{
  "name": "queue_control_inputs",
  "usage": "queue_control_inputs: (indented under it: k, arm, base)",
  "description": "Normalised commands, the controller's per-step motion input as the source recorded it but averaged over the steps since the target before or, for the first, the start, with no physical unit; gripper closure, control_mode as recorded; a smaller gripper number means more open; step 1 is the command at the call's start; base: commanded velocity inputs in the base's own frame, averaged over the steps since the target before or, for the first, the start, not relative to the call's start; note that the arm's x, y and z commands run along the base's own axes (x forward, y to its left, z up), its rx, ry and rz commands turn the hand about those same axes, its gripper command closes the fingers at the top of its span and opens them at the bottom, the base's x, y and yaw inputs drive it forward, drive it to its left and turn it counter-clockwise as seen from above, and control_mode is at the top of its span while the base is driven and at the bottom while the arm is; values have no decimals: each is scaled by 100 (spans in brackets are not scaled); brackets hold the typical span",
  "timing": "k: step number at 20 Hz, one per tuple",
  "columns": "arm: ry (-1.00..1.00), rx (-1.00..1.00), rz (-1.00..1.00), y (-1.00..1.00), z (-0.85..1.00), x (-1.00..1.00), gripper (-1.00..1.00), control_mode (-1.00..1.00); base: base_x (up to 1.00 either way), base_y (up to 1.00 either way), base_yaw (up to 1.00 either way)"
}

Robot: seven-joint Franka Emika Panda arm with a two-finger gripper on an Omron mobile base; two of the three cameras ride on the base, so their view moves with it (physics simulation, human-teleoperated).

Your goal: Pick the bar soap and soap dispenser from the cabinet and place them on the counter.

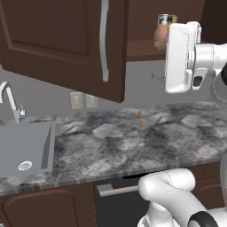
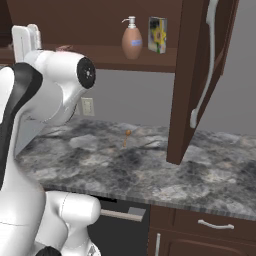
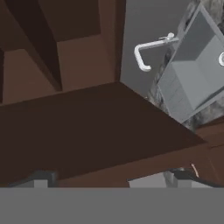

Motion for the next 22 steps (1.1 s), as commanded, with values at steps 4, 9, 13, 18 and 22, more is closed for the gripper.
queue_control_inputs:
  k: [4, 9, 13, 18, 22]
  arm:
    - [7, 0, 15, 38, 0, 37, -100, -100]
    - [4, 0, 15, 43, 0, 18, -100, -100]
    - [1, 0, 16, 52, 0, 0, -100, -100]
    - [0, 0, 15, 55, 0, -2, -100, -100]
    - [1, -1, 14, 61, 0, -1, -100, -100]
  base:
    - [0, 0, 0]
    - [0, 0, 0]
    - [0, 0, 0]
    - [0, 0, 0]
    - [0, 0, 0]
